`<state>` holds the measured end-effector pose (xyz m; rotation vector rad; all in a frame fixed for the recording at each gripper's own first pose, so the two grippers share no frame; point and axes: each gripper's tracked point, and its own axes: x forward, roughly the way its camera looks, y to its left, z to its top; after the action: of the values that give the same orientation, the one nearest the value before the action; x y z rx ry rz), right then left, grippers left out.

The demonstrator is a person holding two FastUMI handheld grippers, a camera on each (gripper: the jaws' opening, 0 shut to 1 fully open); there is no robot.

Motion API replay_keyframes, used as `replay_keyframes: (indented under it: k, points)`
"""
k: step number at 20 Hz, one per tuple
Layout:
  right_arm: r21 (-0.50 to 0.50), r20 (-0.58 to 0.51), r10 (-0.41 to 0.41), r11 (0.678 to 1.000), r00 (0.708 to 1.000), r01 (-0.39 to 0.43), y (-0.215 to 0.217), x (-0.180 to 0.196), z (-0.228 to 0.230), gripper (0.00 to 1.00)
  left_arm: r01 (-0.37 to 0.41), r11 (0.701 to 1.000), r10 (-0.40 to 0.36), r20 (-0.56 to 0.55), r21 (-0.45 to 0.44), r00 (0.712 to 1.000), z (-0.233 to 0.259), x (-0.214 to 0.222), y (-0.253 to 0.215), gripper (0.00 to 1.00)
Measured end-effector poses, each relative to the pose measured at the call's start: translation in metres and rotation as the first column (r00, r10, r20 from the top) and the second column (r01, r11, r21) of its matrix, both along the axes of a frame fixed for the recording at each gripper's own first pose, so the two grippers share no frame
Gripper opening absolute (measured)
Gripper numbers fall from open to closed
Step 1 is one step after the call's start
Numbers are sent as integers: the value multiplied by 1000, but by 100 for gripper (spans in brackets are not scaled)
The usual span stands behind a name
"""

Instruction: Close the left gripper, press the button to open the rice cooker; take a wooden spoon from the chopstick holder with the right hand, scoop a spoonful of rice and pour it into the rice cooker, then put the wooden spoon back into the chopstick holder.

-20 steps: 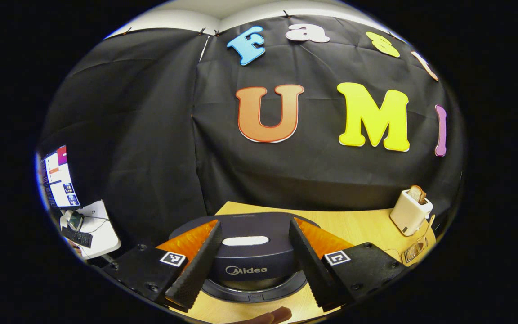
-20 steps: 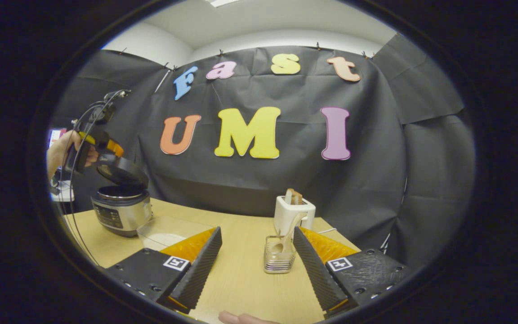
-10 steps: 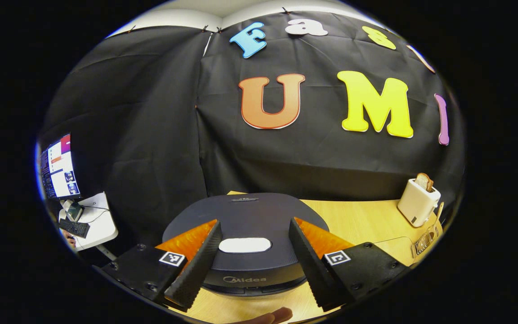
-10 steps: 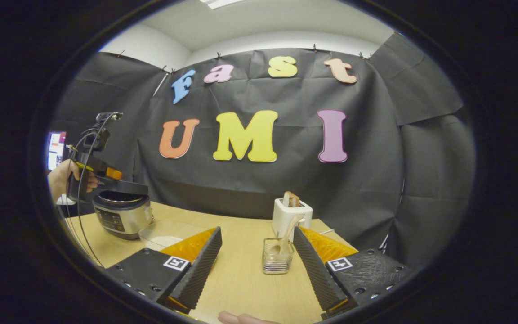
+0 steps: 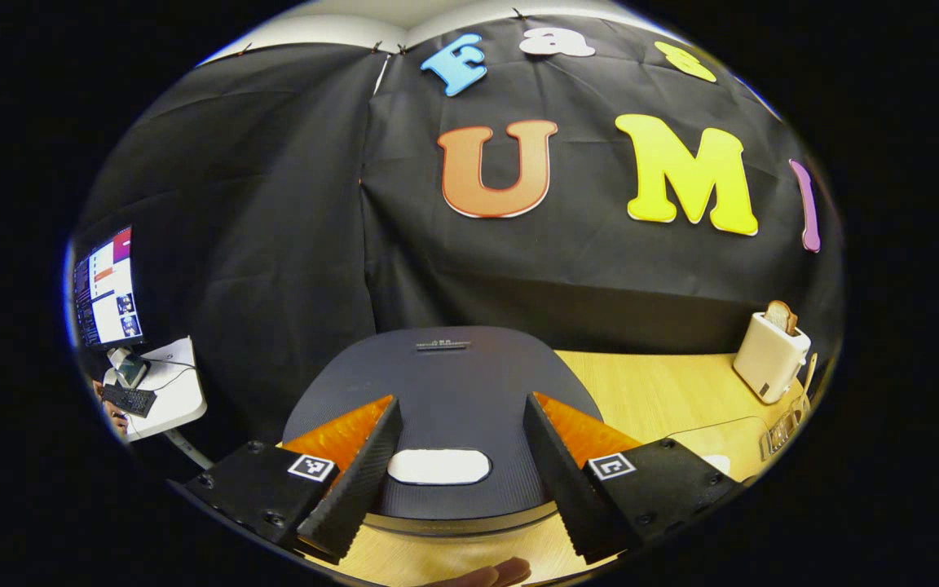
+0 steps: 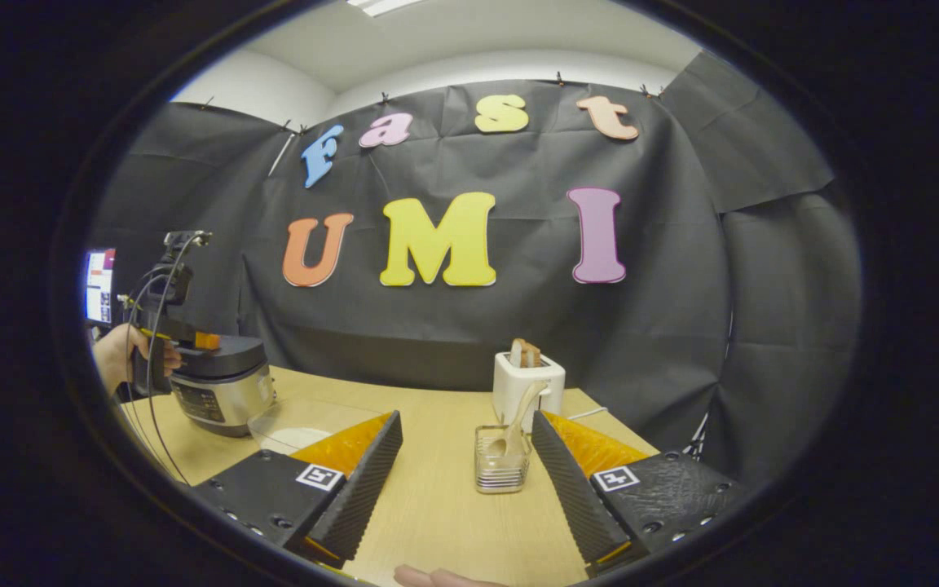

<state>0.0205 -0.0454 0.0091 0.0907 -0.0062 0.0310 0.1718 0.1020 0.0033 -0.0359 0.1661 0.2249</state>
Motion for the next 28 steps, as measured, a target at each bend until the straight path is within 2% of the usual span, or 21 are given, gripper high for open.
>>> replay_keyframes:
  k: [5, 8, 12, 13, 14, 15, 16, 17, 18, 19, 20, 23, 25, 28]
  points:
    - [14, -9, 9, 1000, 1000, -9, 2, 4, -4, 95, -1, 999, -2, 86, 33, 996, 0, 6, 4, 97]
    - [15, -11, 12, 1000, 1000, -12, 3, 3, -4, 95, -4, 1000, 2, 117, 17, 993, -6, 6, 5, 98]
    - [9, 0, 20, 1000, 1000, -20, 7, 0, -1, 95, -18, 997, 0, 231, 75, 973, 0, 7, 5, 97]
    - [8, 4, 22, 1000, 1000, -22, 7, 0, -1, 95, -21, 998, 6, 241, 61, 971, -1, 8, 6, 100]
    - [8, 2, 25, 1000, 1000, -25, 8, 0, -1, 97, -25, 998, 10, 242, 56, 970, 0, 9, 6, 96]
    - [8, -1, 23, 1000, 1000, -23, 8, 1, -3, 95, -28, 996, 6, 260, 81, 966, 1, 7, 6, 96]
    - [7, 0, 24, 1000, 1000, -24, 8, 1, -2, 95, -34, 995, 7, 273, 95, 962, 3, 7, 7, 89]
    - [5, -1, 23, 1000, 1000, -23, 7, 1, -3, 97, -37, 995, 10, 277, 91, 961, 5, 7, 8, 89]
    - [5, -4, 21, 1000, 1000, -21, 6, 1, -3, 95, -39, 994, 11, 274, 99, 962, 4, 7, 7, 95]
    - [6, -9, 20, 1000, 1000, -20, 6, 2, -4, 95, -41, 994, 12, 266, 106, 964, 4, 6, 7, 89]
    - [14, -15, 26, 1000, 1000, -26, 6, 3, -5, 97, -36, 993, 6, 252, 113, 968, 4, 5, 5, 95]
    - [25, -24, 31, 999, 999, -31, 5, 5, -7, 95, -5, 986, -28, 195, 167, 980, 5, -4, -5, 94]
    - [20, -25, 14, 1000, 1000, -13, 1, 5, -7, 95, -15, 979, -18, 163, 201, 987, 7, -14, -6, 94]
    - [20, -23, 1, 1000, 1000, 0, -2, 4, -6, 95, -2, 978, -38, 186, 206, 982, 23, -32, -19, 94]
